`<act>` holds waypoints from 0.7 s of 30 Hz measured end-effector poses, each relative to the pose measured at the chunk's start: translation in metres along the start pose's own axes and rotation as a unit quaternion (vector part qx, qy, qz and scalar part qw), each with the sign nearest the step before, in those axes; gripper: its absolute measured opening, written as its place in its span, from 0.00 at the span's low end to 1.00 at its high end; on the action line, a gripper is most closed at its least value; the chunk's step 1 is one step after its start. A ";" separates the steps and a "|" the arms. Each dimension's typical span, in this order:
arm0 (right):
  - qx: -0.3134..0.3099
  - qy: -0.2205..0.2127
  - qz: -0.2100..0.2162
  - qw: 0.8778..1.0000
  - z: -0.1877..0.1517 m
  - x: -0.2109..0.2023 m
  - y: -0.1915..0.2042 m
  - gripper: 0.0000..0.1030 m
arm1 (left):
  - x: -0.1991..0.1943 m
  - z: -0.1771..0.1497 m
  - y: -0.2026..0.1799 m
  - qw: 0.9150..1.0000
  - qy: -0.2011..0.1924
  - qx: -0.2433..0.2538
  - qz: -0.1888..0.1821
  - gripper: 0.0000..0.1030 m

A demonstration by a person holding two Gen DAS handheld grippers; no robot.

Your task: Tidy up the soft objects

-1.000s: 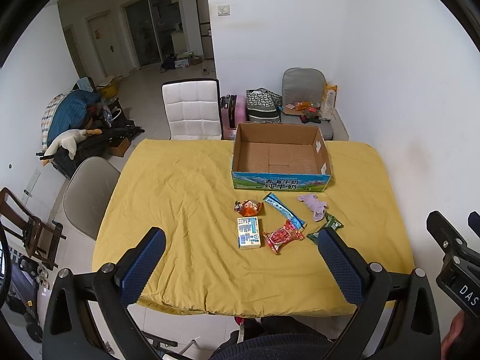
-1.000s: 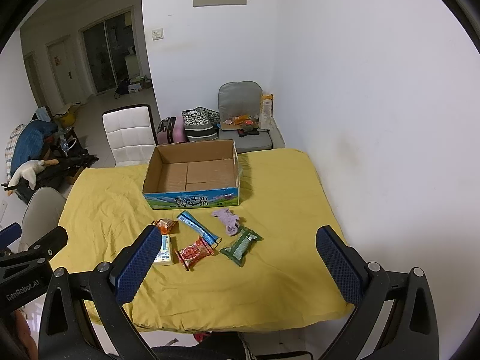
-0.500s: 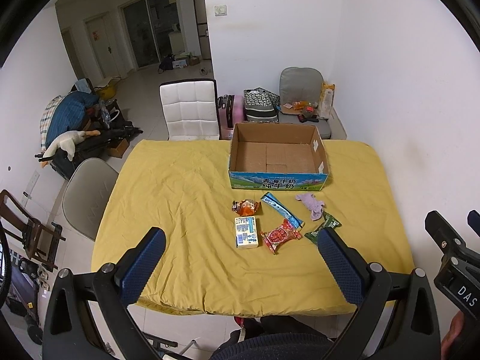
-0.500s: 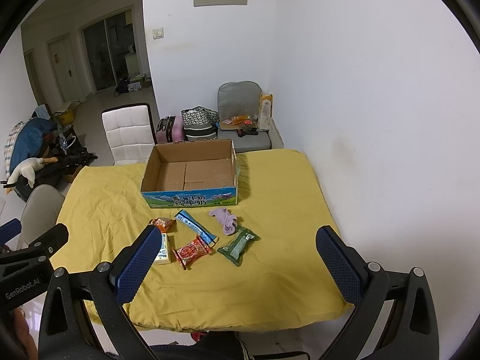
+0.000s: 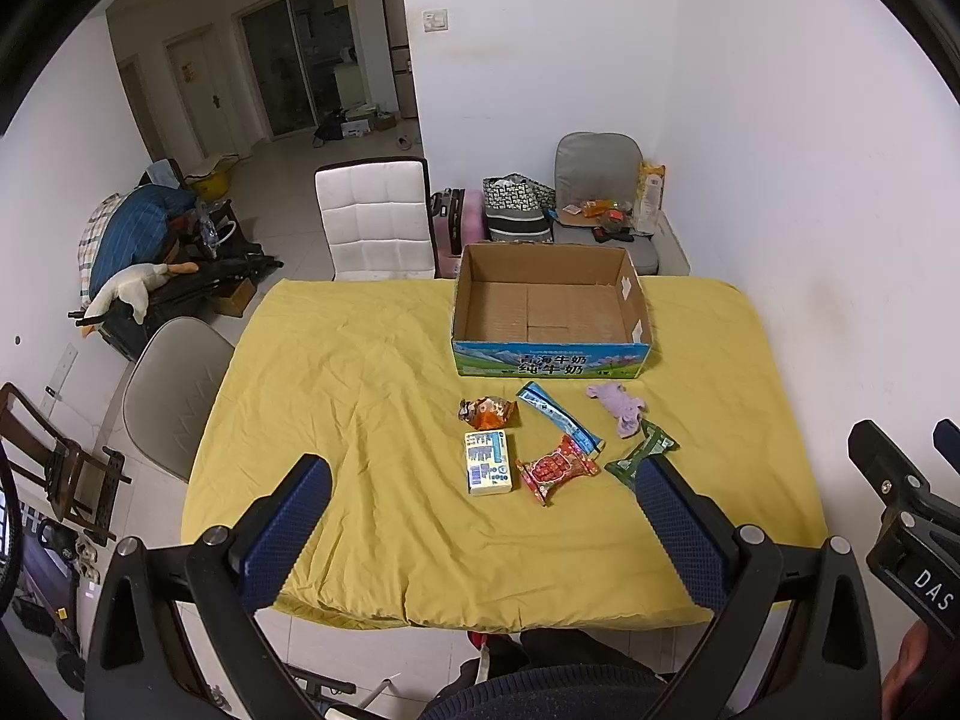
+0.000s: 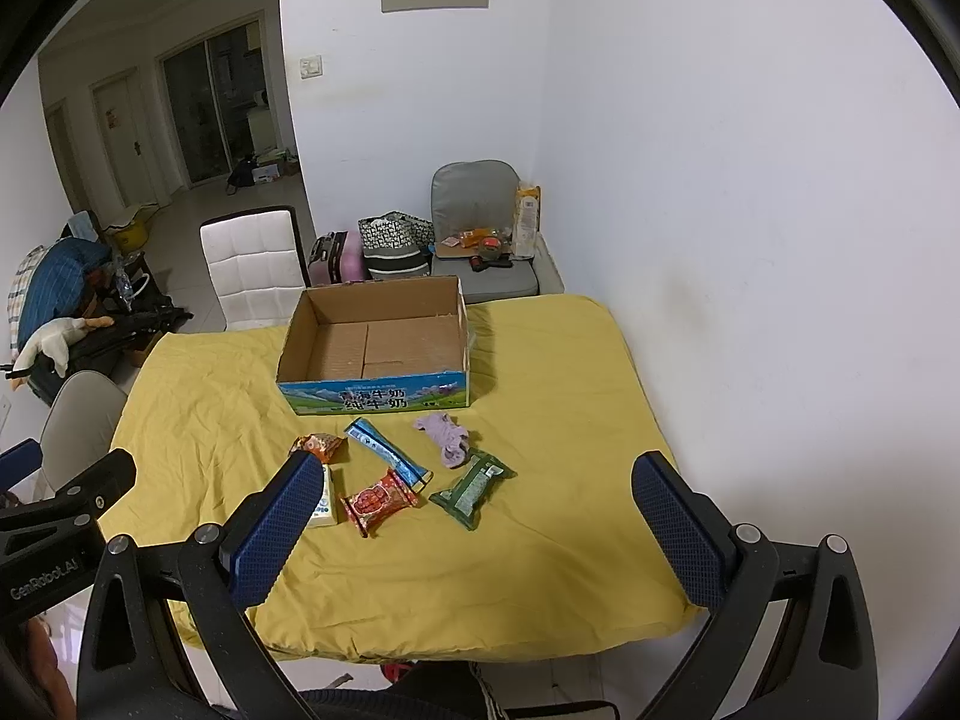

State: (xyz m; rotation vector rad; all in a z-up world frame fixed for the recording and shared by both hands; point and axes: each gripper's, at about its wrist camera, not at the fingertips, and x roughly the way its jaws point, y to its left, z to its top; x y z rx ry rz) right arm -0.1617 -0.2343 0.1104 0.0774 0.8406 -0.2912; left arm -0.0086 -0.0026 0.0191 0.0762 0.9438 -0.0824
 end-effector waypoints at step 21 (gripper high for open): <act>-0.001 -0.004 -0.005 1.000 -0.005 -0.004 -0.003 1.00 | -0.002 -0.007 -0.011 1.000 0.000 0.003 -0.008 1.00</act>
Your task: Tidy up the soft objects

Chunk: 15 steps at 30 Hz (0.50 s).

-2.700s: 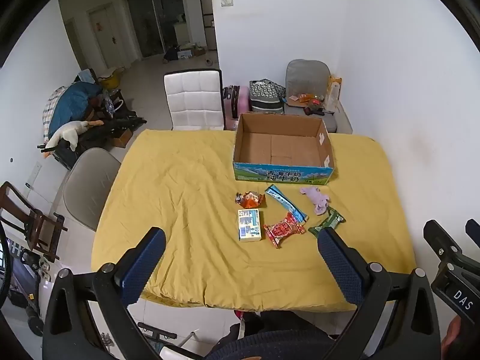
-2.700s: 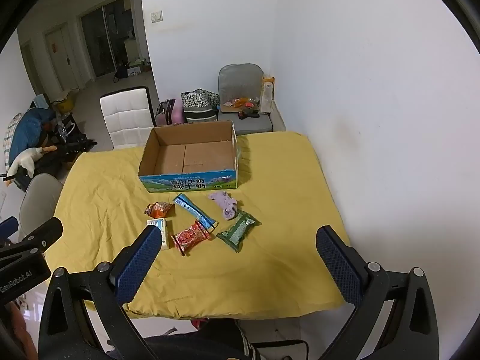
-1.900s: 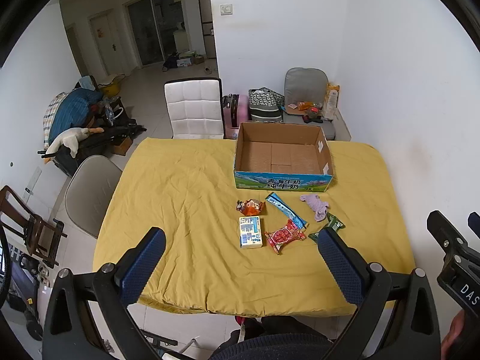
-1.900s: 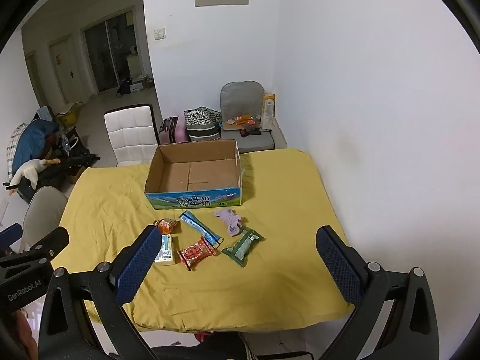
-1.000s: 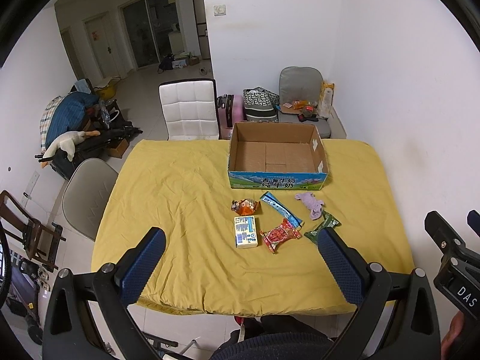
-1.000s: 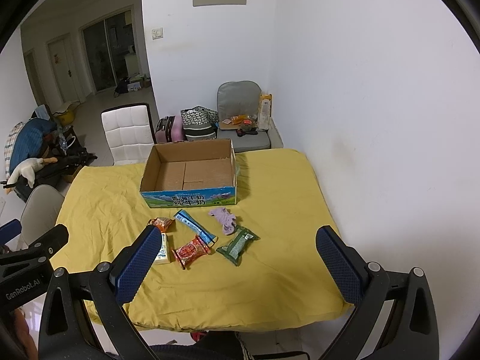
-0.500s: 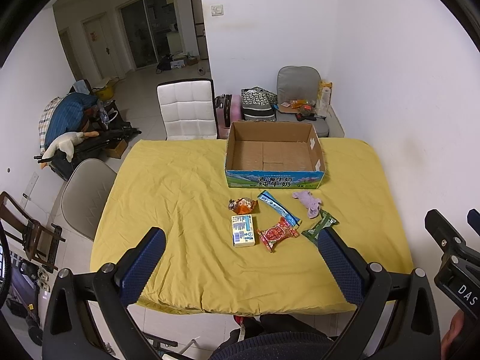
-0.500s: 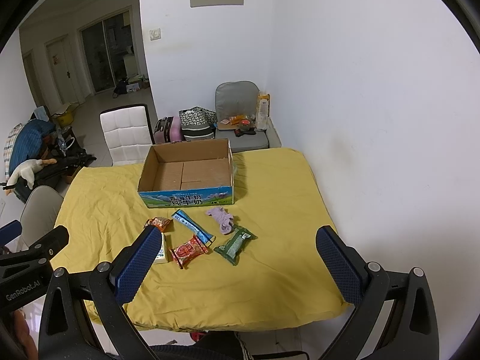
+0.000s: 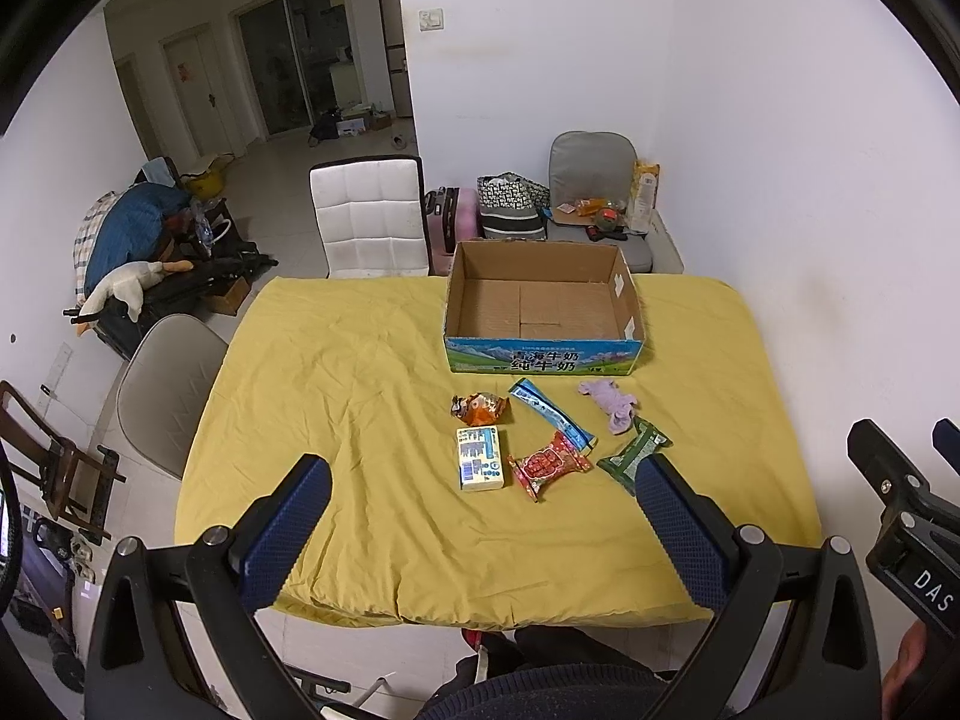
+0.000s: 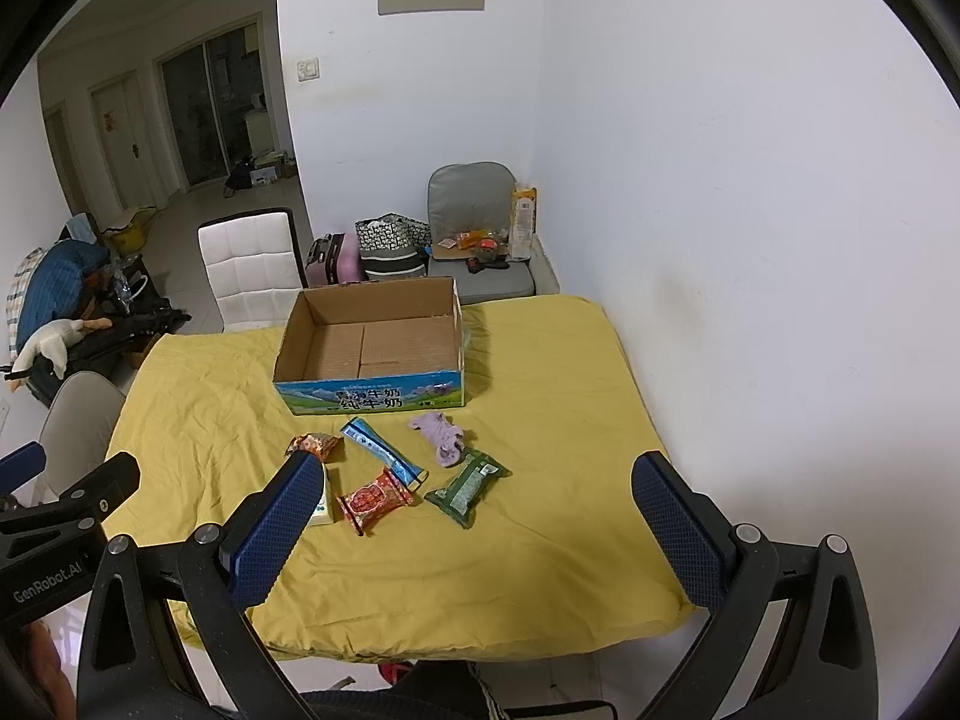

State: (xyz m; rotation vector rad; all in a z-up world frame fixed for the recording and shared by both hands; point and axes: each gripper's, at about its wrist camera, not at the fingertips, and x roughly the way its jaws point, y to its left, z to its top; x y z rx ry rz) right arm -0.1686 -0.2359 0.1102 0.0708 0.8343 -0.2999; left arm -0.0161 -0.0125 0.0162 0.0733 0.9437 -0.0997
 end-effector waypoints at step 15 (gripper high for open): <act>0.002 0.010 0.000 1.000 0.001 0.010 0.001 1.00 | 0.019 0.000 0.004 1.000 0.024 -0.003 -0.004 1.00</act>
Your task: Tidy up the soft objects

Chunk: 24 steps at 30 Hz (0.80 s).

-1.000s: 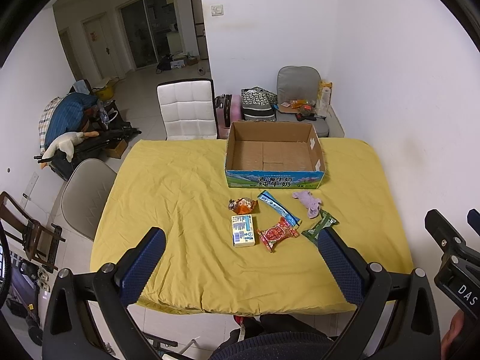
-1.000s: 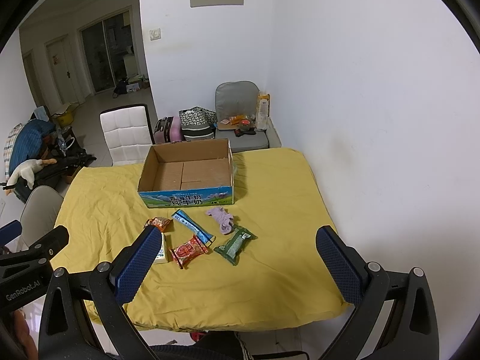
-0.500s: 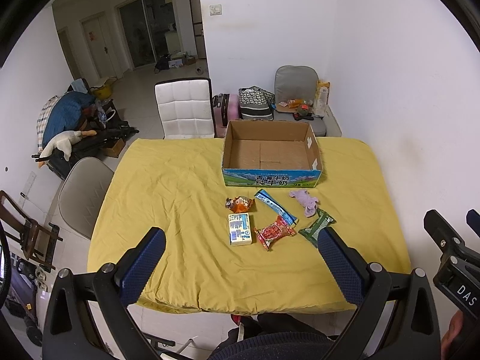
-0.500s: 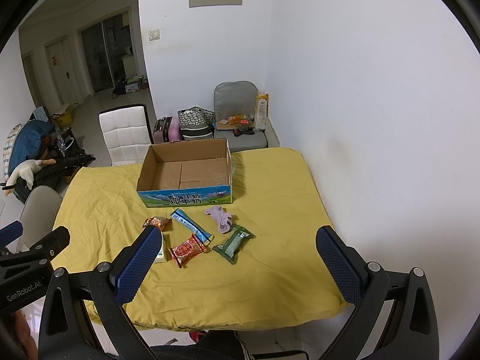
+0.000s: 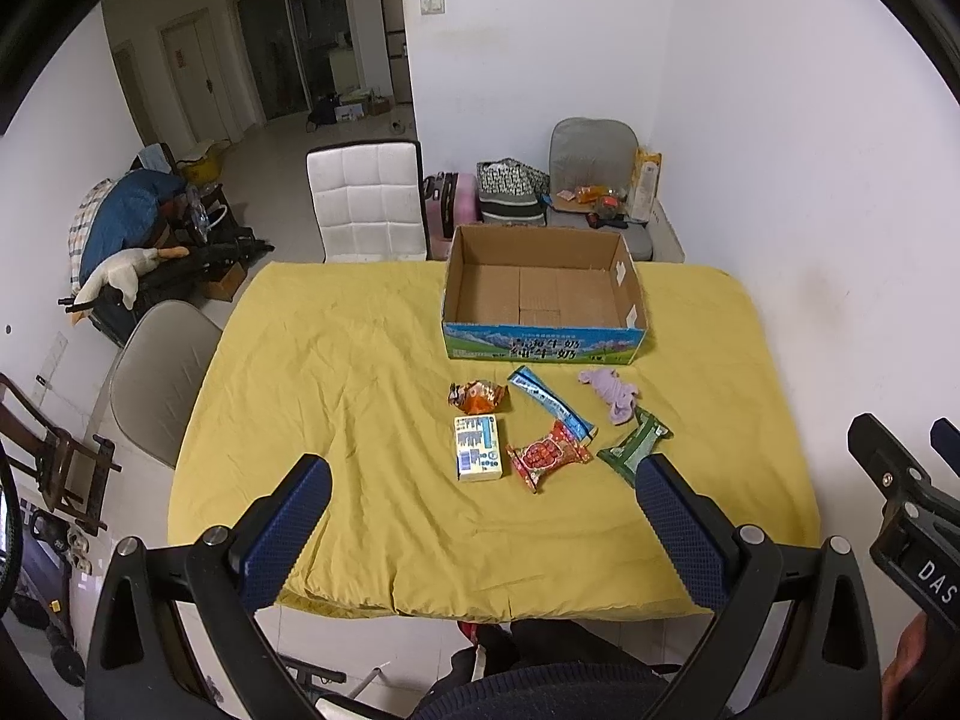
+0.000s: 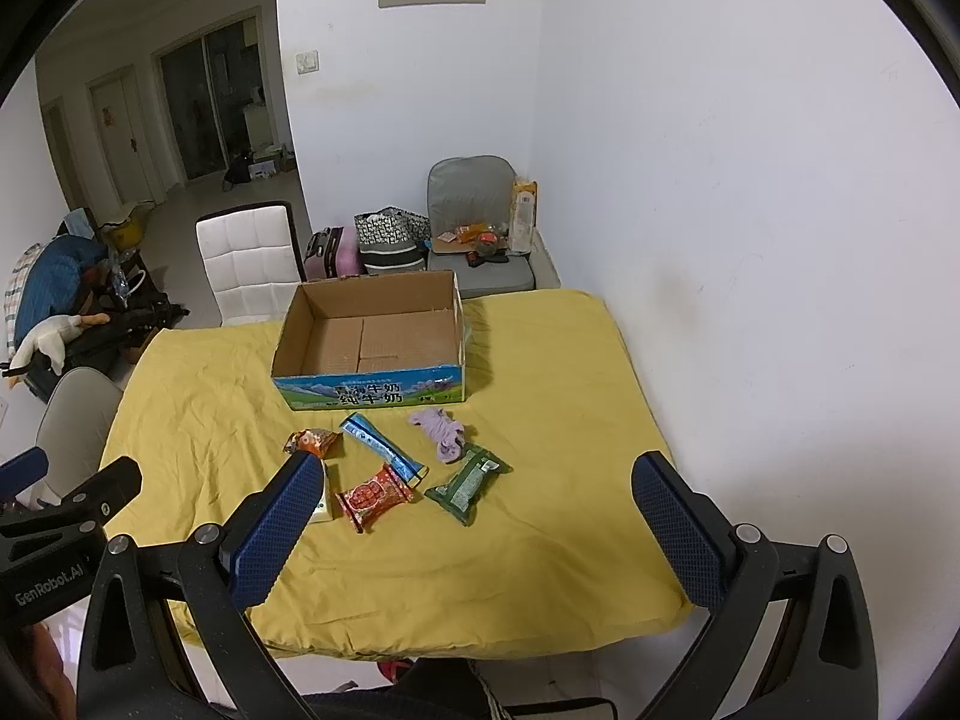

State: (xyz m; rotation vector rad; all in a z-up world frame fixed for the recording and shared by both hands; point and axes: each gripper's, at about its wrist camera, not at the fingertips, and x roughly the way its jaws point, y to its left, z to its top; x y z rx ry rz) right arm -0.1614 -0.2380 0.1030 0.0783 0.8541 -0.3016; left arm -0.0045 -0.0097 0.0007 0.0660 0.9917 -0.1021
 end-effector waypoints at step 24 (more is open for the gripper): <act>-0.006 0.174 0.008 0.985 0.005 0.267 0.034 1.00 | 0.258 0.030 0.037 0.980 0.189 -0.061 0.007 1.00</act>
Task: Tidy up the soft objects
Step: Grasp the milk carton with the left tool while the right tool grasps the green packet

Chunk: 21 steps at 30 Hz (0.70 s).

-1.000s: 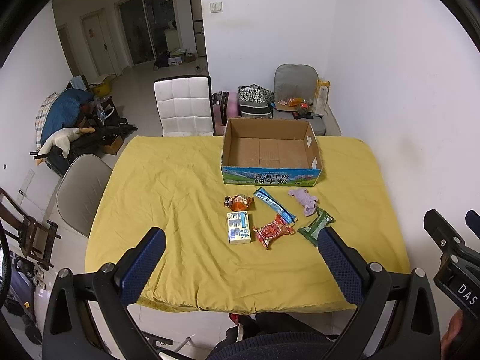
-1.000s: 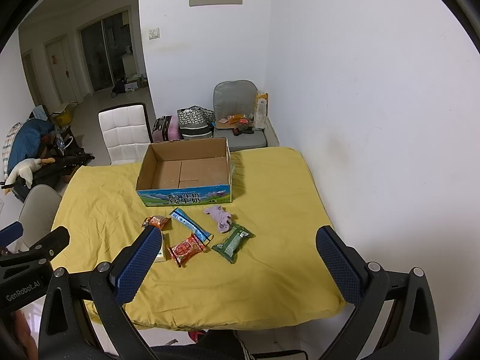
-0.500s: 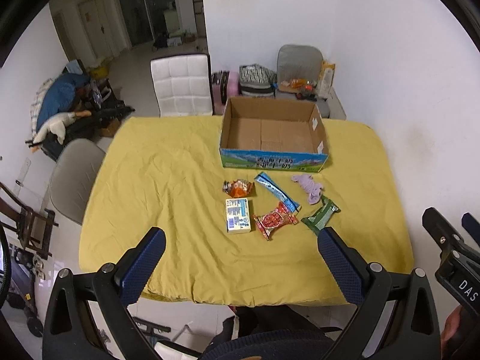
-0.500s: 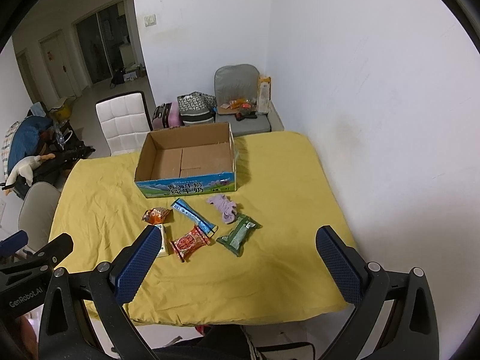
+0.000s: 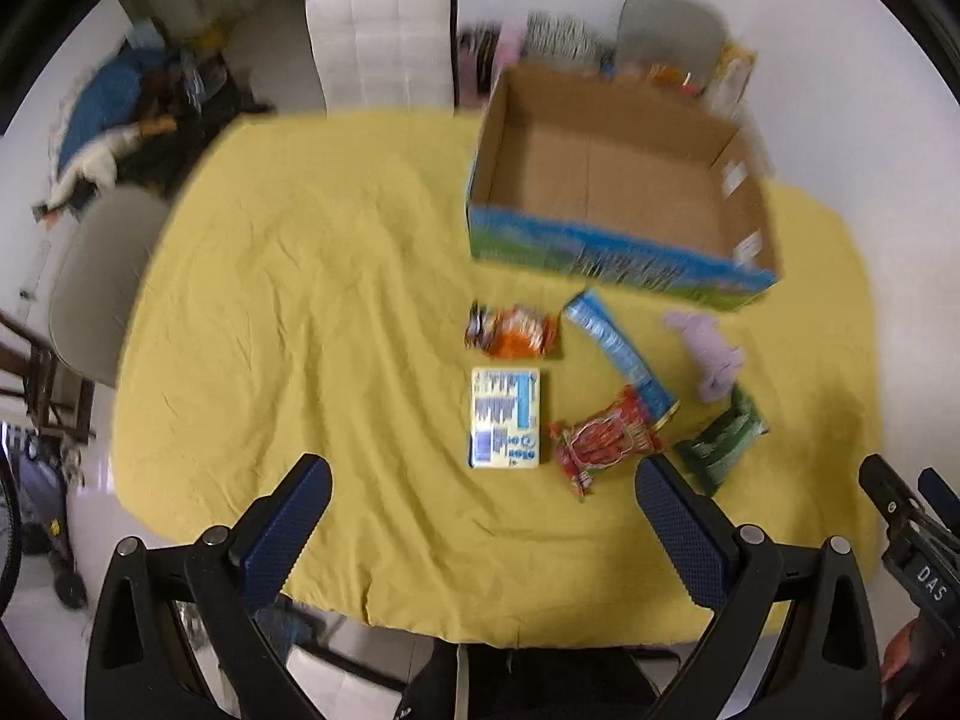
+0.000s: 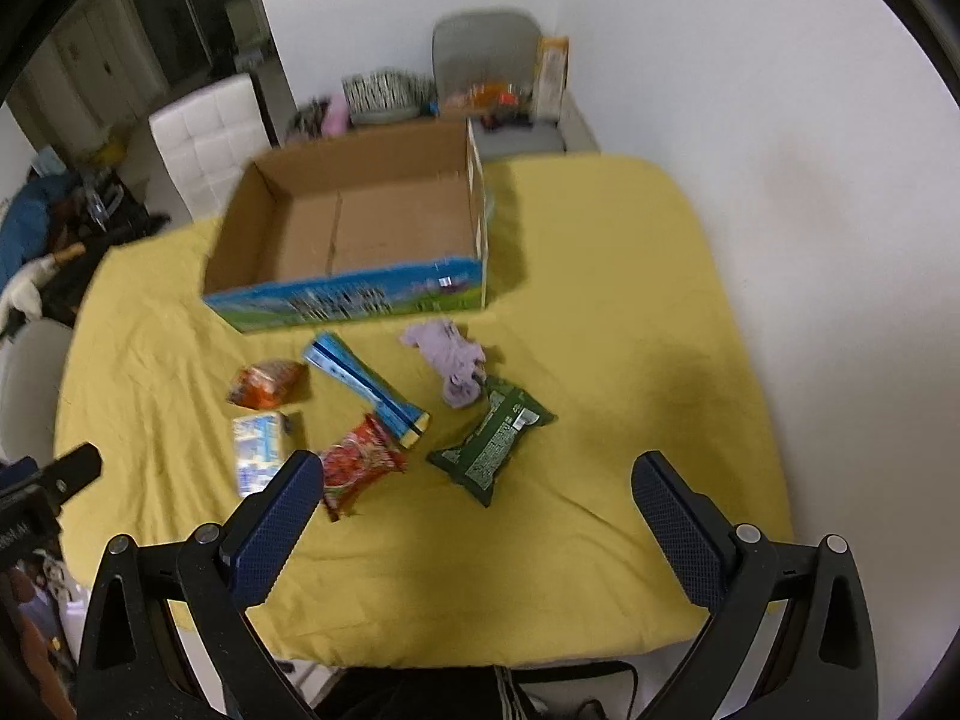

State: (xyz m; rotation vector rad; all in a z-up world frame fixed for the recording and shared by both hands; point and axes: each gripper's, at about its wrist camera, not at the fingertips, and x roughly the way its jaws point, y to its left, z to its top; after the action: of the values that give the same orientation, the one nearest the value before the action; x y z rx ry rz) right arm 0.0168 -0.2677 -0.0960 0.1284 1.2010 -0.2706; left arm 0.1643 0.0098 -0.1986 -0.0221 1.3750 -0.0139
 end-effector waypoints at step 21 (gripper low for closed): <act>0.154 0.252 0.009 0.955 -0.015 0.304 -0.031 0.97 | 0.231 0.022 -0.002 0.976 0.213 -0.047 -0.027 1.00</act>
State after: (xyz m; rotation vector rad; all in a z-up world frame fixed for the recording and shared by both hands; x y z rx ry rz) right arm 0.0965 -0.3367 -0.3833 0.5053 1.6565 -0.4243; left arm 0.2311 0.0031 -0.4209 -0.1432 1.8037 0.0006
